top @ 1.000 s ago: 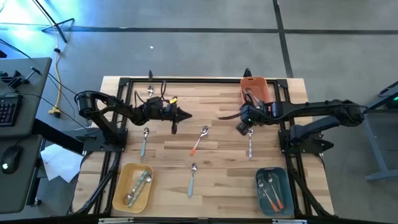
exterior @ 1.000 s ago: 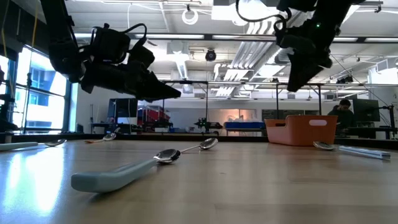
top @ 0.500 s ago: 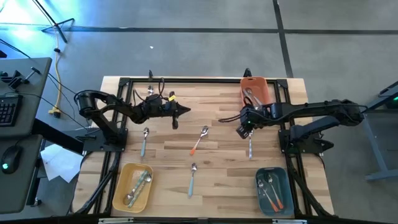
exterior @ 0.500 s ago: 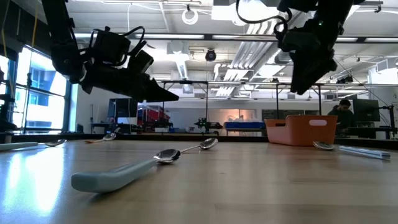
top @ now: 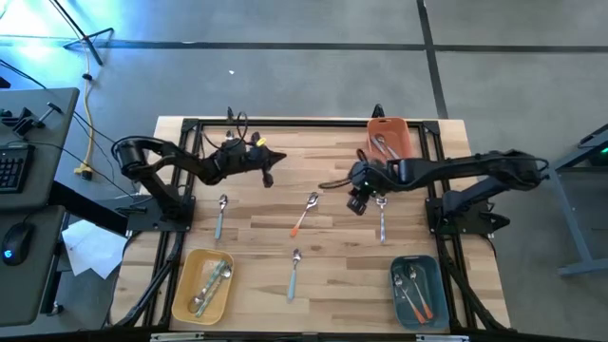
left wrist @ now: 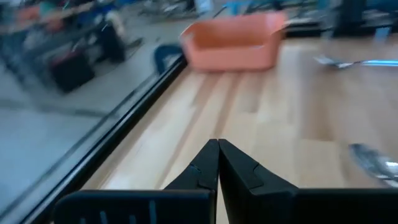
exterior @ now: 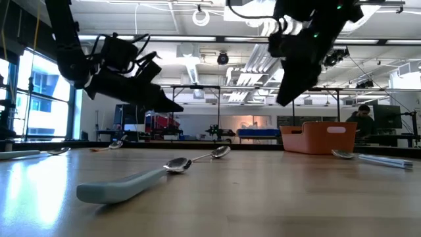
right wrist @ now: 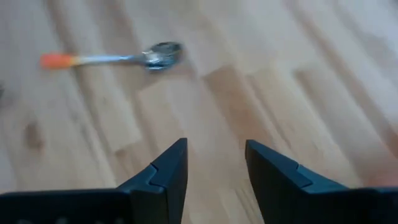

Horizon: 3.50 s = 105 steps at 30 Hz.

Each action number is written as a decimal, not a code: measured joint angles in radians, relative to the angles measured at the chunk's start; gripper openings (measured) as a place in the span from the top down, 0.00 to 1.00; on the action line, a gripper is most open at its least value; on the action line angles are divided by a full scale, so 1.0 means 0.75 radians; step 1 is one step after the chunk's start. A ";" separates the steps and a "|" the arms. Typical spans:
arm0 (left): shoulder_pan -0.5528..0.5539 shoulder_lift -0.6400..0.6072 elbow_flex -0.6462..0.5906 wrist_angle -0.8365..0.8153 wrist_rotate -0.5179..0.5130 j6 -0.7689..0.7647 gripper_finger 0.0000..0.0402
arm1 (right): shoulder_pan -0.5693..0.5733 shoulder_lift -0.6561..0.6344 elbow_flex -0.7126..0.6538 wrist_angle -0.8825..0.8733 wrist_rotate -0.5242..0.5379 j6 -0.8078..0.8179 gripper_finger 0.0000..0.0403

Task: Sort silverware by color (type)
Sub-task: Put the top left blue spoon into the orange bin

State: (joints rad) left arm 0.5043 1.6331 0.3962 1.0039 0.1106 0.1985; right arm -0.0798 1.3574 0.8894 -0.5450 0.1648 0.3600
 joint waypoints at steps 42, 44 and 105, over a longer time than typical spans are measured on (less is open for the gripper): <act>-0.255 -0.511 0.505 -2.272 -0.268 -0.446 0.77 | -0.445 0.654 -0.006 1.543 -0.851 -0.895 1.00; -0.317 -0.519 0.523 -2.391 -0.268 -0.546 0.78 | -0.422 0.664 -0.006 1.541 -0.848 -0.876 1.00; -0.510 -0.581 0.168 -1.335 -0.352 -0.729 0.99 | 0.137 0.492 -0.087 1.422 0.122 -0.799 1.00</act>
State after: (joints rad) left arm 0.1217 1.1970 0.5224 0.0023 -0.1533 -0.3481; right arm 0.0227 1.7264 0.8241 0.5212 0.2566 -0.2393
